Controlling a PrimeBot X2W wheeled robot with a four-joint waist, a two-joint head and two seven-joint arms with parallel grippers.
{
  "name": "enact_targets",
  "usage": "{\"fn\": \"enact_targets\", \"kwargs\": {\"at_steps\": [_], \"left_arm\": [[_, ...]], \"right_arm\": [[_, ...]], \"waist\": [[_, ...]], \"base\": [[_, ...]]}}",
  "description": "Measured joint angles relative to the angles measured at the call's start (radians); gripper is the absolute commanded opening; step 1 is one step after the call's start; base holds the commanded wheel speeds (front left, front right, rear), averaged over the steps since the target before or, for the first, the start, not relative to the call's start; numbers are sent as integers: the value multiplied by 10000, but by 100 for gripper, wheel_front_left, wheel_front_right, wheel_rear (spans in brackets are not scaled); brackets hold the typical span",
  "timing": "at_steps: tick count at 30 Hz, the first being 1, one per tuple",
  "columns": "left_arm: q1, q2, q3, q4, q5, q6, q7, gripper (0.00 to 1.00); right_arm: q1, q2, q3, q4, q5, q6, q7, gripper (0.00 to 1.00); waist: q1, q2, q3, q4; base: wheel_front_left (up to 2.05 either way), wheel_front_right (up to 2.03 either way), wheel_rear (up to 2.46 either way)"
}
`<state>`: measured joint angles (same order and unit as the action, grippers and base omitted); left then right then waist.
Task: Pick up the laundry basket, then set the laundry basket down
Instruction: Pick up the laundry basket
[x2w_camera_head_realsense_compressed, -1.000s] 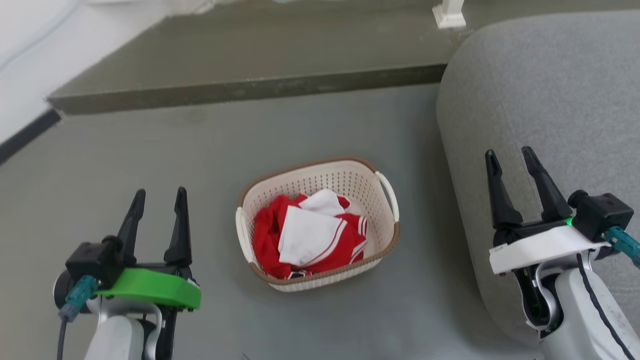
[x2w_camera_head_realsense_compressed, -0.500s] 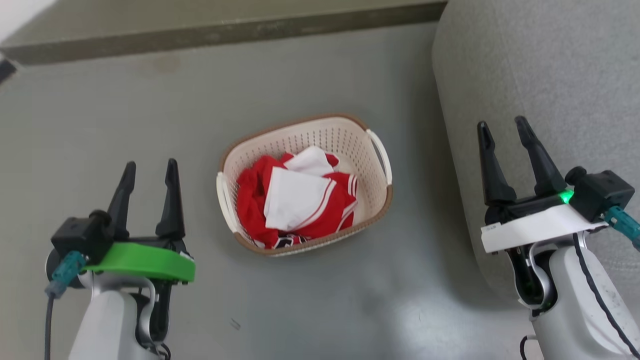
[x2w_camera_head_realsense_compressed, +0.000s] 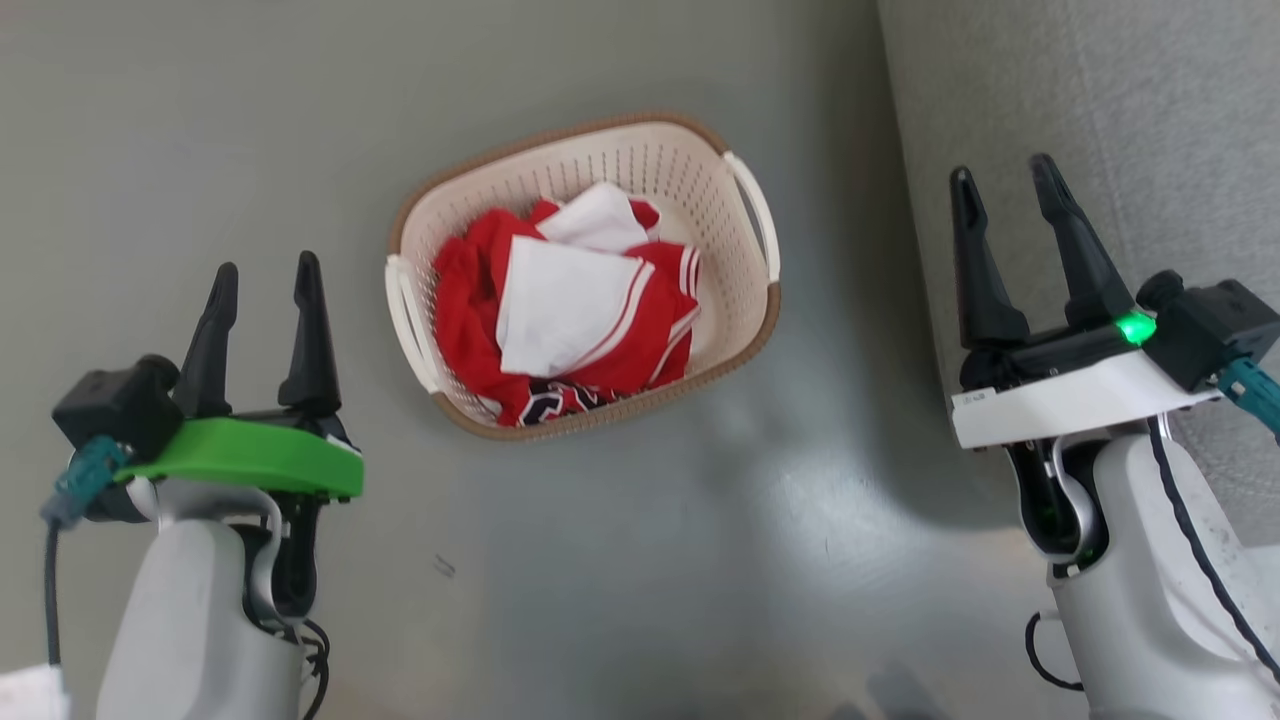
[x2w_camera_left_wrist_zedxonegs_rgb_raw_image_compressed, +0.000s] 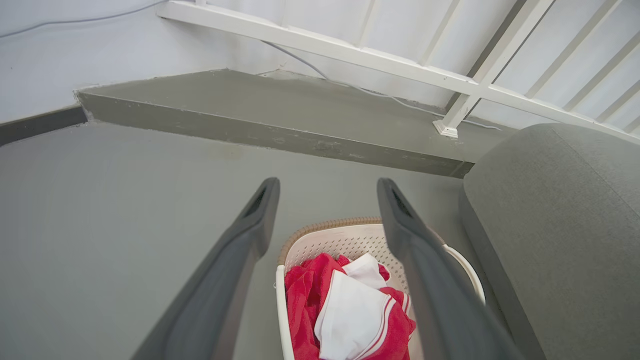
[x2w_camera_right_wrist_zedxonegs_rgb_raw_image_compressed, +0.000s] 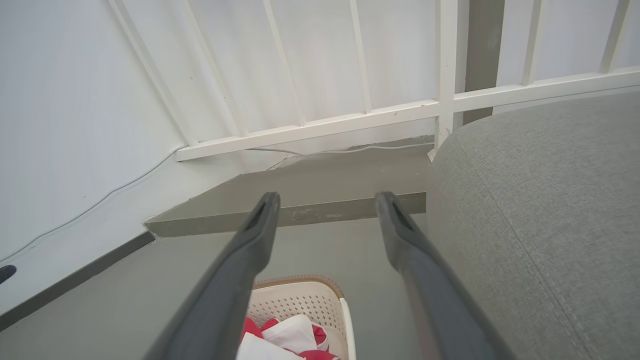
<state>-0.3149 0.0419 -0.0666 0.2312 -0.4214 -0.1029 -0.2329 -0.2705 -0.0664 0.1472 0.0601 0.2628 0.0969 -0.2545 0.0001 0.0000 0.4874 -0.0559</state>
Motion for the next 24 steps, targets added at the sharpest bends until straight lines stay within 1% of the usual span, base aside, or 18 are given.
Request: {"fn": "enact_targets", "kwargs": {"at_steps": [7,11,17,24], "left_arm": [[-828,4,174,876,-426,0,840,100],[-1202,71,184,1398,-477,-12,1225,100],[-1681,349,188,2268,-510,-15,1749,100],[-2502,353,157,3085,-686,-23,2389,100]], "right_arm": [[-550,40,288,-38,-102,75,0,100],[-898,48,424,-52,-117,84,0,100],[-1203,63,550,-48,-163,86,0,100],[-1337,67,550,-50,-163,86,0,100]], "waist": [[1,0,996,-138],[-1,0,1437,-258],[0,0,1933,-514],[0,0,2416,-753]], "base": [[0,0,0],[0,0,0],[0,0,0],[0,0,0]]}}
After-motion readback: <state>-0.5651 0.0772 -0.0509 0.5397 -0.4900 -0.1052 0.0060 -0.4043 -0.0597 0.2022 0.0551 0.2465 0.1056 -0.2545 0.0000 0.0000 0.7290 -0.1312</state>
